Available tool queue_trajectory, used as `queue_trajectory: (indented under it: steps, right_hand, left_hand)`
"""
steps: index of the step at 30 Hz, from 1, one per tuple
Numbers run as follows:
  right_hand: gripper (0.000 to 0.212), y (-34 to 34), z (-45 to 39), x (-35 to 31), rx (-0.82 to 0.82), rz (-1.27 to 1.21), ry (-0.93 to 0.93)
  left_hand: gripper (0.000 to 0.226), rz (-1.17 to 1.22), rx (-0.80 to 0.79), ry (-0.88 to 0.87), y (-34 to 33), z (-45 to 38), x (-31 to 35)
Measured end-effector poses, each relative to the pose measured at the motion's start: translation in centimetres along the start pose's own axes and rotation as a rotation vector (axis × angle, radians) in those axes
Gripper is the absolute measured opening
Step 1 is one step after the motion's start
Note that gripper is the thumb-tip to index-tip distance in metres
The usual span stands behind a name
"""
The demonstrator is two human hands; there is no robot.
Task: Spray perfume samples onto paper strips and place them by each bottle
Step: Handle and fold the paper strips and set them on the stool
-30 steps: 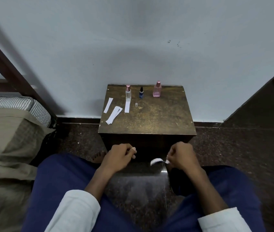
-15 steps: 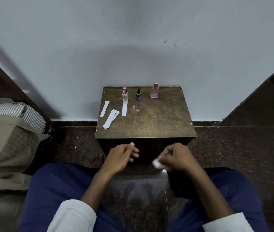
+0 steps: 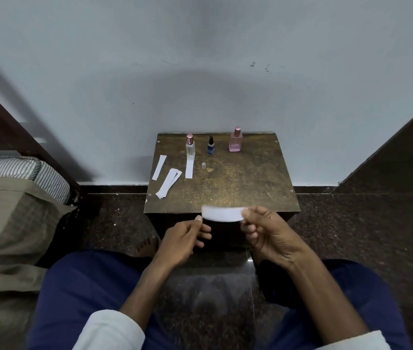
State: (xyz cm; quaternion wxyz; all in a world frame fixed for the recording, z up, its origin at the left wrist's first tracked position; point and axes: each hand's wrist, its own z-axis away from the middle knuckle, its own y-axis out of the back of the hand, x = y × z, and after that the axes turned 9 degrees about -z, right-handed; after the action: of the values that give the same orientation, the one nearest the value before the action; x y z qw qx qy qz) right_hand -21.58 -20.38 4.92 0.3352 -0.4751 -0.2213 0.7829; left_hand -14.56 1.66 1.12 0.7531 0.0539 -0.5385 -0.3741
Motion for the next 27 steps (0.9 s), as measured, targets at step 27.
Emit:
queue_trajectory:
  steps: [27]
  right_hand:
    - [0.009, 2.0, -2.8, 1.2, 0.193, 0.448, 0.124]
  left_hand:
    - [0.043, 0.179, -0.143, 0.023, -0.6, -1.0, 1.1]
